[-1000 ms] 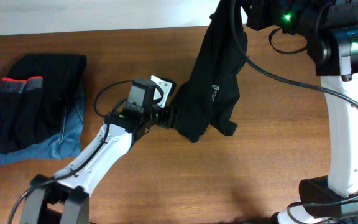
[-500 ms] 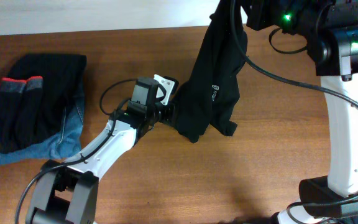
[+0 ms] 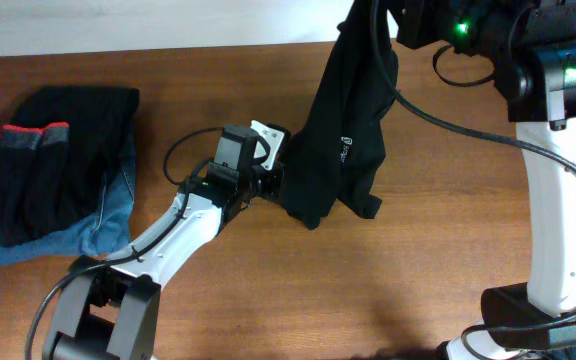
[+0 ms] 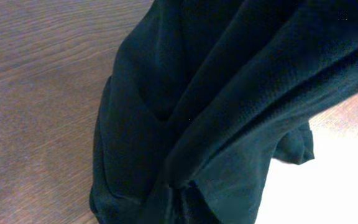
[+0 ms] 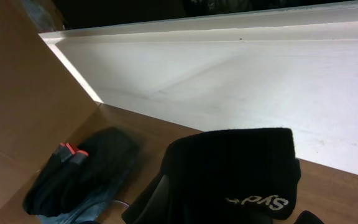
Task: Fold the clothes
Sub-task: 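Reach the left gripper to the hanging sweatshirt and grasp its lower edge, then stretch the sweatshirt between both grippers and lay it flat on the table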
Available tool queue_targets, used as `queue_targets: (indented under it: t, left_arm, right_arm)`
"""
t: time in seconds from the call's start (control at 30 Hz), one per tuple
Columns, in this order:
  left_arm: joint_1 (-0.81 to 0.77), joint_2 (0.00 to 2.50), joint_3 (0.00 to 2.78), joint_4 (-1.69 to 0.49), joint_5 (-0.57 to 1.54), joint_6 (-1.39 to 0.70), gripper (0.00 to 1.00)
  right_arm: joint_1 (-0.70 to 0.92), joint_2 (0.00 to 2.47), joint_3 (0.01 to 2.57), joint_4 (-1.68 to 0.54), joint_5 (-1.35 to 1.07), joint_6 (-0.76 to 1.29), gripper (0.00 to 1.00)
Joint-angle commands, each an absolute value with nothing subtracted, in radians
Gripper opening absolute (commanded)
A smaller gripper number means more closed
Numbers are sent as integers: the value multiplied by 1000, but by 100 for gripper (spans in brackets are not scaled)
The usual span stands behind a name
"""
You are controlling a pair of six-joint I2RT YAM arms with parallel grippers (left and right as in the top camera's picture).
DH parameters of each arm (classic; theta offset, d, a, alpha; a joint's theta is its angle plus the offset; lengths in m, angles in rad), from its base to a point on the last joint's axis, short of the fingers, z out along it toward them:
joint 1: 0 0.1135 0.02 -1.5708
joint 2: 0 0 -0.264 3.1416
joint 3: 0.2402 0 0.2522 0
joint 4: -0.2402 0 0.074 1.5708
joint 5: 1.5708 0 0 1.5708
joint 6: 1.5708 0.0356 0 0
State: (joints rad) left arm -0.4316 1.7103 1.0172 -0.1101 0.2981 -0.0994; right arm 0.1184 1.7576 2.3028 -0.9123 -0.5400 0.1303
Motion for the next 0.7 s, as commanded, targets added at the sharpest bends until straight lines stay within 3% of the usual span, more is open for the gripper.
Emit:
queue_targets:
  t: [0.0, 0.27, 0.67]
  left_arm:
    - [-434, 1718, 1026, -105, 311, -97, 1]
    - [-393, 1631, 1047, -114, 310, -97, 0]
    - [-63, 1314, 1211, -199, 307, -77, 0]
  right_arm:
    - [117, 1747, 2309, -902, -538, 129, 4]
    - [117, 1745, 2309, -926, -457, 129, 4]
    - [117, 1704, 2309, -1045, -80, 83, 4]
